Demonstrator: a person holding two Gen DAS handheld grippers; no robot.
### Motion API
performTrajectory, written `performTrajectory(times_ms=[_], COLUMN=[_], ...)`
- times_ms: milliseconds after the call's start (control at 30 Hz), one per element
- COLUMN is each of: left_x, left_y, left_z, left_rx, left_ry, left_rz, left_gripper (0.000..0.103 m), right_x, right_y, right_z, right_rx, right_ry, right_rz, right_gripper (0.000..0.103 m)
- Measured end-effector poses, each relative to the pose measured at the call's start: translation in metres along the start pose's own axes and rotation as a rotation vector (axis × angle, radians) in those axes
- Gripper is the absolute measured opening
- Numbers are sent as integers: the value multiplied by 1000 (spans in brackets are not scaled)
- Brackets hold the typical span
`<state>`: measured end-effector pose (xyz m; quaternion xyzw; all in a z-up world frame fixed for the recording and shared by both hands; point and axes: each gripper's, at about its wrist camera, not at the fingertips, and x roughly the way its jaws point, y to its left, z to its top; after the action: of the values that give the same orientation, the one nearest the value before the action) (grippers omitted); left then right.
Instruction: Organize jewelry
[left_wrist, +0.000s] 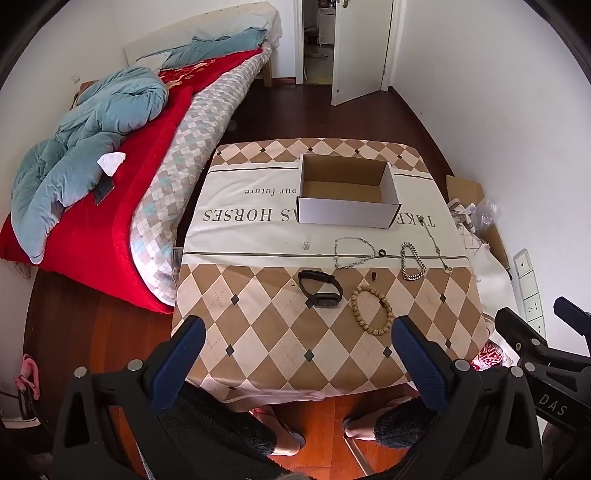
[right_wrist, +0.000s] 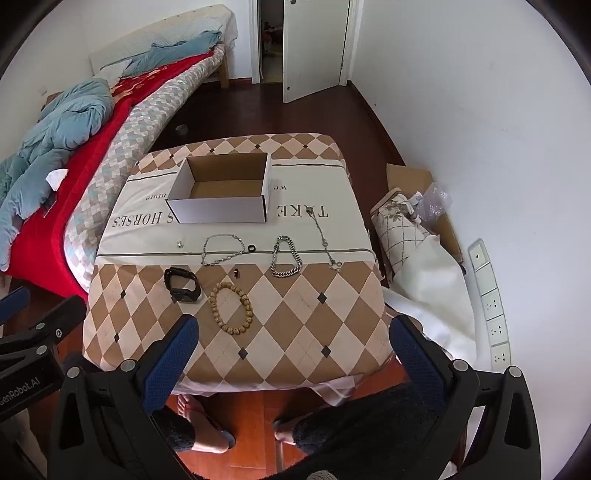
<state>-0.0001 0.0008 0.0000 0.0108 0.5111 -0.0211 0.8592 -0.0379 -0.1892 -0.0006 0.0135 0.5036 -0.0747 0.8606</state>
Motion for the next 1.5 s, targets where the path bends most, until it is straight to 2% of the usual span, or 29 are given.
performTrajectory(times_ms=[467,667,1500], left_x=[-10,-11,-15], left_y=[1,3,2], left_z=[0,0,-2], left_rx=[9,3,4], left_ry=[-13,-17,-23], left_rz=[3,5,3], left_gripper=[103,103,103], right_x=[-4,-9,-11], right_y=[-9,1,-3], right_z=[10,2,2], right_rx=[4,6,9], right_ry=[-15,-22,-25], right_rz=[2,-10,-5], right_gripper=[103,103,103])
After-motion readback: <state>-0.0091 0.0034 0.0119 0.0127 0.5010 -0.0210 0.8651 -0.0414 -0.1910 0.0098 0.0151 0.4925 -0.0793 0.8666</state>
